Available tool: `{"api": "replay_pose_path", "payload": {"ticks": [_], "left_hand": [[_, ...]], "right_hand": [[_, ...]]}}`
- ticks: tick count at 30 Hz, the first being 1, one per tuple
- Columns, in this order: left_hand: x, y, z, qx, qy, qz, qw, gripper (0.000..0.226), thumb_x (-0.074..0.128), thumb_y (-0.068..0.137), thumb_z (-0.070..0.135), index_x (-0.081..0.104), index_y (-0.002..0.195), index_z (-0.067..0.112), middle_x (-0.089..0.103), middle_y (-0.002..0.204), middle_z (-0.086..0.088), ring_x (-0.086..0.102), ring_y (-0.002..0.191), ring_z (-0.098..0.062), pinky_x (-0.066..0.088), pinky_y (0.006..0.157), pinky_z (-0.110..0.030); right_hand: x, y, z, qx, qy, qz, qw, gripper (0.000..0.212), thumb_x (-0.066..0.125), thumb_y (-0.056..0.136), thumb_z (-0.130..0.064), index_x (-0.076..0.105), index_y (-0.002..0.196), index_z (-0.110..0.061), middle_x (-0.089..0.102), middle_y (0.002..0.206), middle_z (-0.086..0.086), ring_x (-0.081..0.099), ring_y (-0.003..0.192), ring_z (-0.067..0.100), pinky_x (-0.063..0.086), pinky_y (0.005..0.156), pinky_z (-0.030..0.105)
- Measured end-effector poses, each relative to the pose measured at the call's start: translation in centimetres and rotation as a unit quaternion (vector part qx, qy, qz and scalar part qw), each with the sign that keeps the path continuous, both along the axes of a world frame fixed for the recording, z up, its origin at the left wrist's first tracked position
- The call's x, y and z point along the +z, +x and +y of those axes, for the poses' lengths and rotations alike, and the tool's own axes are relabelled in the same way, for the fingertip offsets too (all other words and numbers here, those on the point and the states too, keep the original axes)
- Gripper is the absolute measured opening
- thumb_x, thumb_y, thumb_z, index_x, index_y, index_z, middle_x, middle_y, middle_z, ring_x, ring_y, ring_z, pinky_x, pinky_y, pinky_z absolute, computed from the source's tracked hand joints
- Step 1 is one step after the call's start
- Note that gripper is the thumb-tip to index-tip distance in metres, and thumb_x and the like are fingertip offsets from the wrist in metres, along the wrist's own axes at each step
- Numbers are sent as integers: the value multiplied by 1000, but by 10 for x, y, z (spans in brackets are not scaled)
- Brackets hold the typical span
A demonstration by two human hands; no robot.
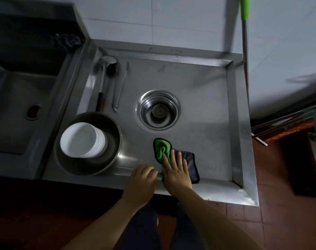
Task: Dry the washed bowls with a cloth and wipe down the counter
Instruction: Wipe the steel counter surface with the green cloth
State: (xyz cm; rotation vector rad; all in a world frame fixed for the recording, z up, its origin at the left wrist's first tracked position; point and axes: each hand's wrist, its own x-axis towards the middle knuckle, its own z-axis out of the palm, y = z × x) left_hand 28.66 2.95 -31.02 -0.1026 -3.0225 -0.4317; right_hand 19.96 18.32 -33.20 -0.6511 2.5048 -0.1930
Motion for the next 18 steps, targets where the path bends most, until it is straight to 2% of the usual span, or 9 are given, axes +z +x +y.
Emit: {"api": "replay_pose_path", "payload": {"ticks": [5,7,10,14,18], "left_hand": [[0,10,-8,45,-6,-25,999,20,62,87,21,68,106,20,67,109,2,61,103,-22,47,91,-33],[-1,11,-10,55,-8,-29,998,20,56,89,23,69,104,21,67,107,3,62,102,-21,46,89,-32],[0,8,-9,66,-5,-27,997,24,50,88,25,70,102,22,67,105,3,62,100,-21,42,91,-31],[15,-4,-2,68,14,-14,997,20,52,89,25,67,101,22,66,103,3,61,97,-21,46,89,-32],[29,-22,5,76,7,-13,997,20,55,92,25,68,107,19,67,110,-1,62,99,-24,52,89,-37]], "right_hand": [[-3,-10,-20,63,-15,11,998,67,0,94,-49,-6,158,-30,-25,162,1,-29,147,30,-16,119,44],[-5,-15,-29,68,-17,16,997,61,15,102,-44,-4,159,-31,-24,162,0,-28,147,30,-15,120,45],[-6,-24,-38,73,-12,21,997,65,33,105,-39,-3,159,-31,-22,163,-2,-24,149,28,-9,122,46],[2,-35,-34,88,18,31,995,67,34,104,-41,-4,158,-34,-19,164,-3,-16,152,26,1,123,46],[15,-45,-17,40,44,25,998,65,35,104,-31,-1,158,-36,-15,166,-1,-12,153,27,5,123,46]]}}
